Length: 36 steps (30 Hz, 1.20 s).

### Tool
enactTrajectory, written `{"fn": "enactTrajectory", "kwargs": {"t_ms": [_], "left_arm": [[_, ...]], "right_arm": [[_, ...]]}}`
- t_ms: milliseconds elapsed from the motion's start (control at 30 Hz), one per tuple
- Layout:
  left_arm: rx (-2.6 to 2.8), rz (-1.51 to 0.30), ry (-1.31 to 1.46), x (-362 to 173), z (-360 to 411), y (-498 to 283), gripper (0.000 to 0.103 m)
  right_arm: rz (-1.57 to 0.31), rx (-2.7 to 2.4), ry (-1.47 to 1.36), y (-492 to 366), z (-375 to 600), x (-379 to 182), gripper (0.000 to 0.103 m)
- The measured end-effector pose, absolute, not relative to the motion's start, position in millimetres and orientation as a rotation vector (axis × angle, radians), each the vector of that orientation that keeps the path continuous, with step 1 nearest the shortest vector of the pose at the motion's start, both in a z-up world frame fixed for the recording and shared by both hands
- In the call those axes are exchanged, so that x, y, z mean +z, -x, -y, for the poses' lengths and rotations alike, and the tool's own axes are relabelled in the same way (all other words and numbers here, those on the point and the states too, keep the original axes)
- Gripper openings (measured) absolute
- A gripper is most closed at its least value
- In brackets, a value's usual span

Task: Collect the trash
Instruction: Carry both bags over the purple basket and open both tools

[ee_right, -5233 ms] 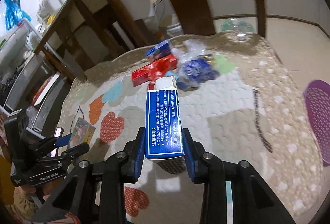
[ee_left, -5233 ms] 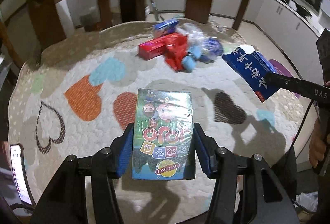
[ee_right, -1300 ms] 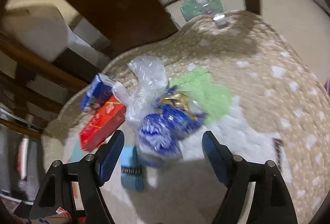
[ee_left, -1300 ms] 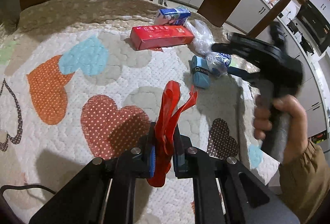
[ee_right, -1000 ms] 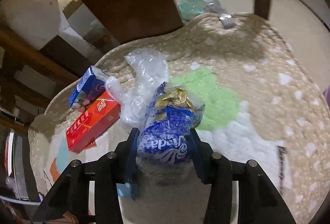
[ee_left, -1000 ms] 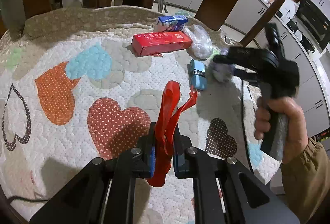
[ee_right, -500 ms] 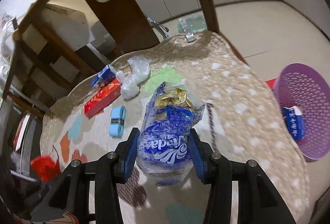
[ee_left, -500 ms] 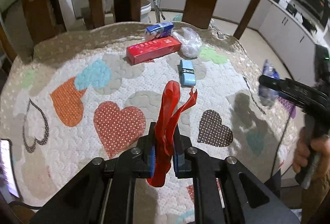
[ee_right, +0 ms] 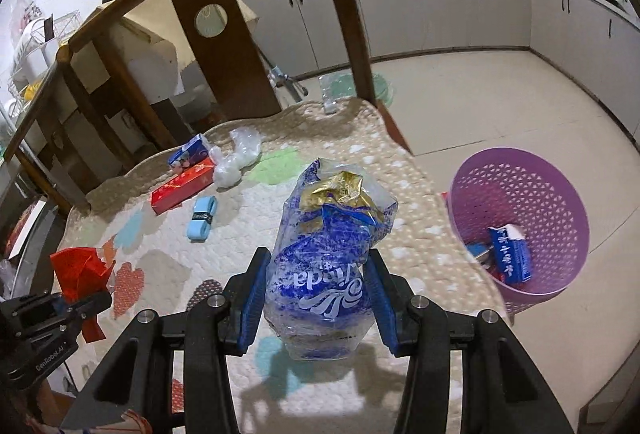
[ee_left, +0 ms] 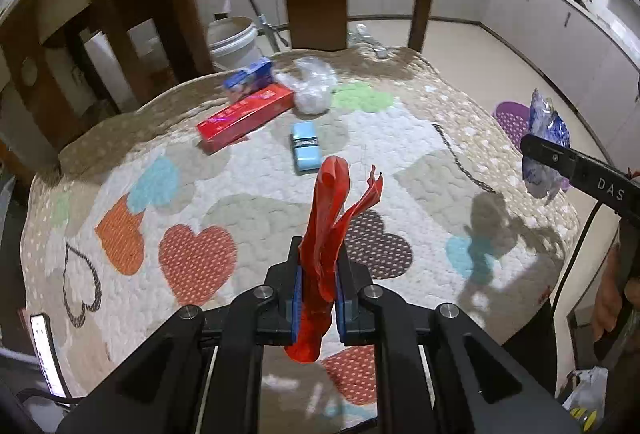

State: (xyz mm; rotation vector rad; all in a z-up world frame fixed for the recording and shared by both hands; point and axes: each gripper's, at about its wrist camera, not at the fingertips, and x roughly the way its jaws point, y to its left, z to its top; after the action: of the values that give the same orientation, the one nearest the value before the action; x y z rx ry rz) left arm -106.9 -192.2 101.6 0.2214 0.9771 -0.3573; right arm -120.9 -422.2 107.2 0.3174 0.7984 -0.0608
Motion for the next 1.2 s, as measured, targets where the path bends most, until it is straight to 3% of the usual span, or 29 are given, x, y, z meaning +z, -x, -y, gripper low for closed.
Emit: {"fn": "enactTrajectory", "kwargs": {"t_ms": [300,900,933,1033,1067,1200], "left_arm": [[-0.494,-0.981,-0.268,110,259,92,0.012],[-0.852,-1.077,-0.237,86,489,42,0.013],[-0.858,-1.075,-0.234,85,499,41,0.018],[-0.862,-1.067,-0.216,86,511,37,0.050],[-0.862,-1.054,-0.202,88,510,37,0.056],[-0.870,-1.034,-0.211,91,505,43,0.062]], "right_arm": [[-0.757,-0.135,-0.373,135,476,102,0.051],[-0.751,-0.332,-0.506,141,627,63,0.051],[-0.755,-0.333,-0.508,140,633,60,0.052],[-0.762,-0.333,-0.514,136,642,54,0.054],[-0.763,-0.335,-0.516,136,643,53,0.054],[-0.757,-0.338,-0.519,135,645,52,0.064]]}}
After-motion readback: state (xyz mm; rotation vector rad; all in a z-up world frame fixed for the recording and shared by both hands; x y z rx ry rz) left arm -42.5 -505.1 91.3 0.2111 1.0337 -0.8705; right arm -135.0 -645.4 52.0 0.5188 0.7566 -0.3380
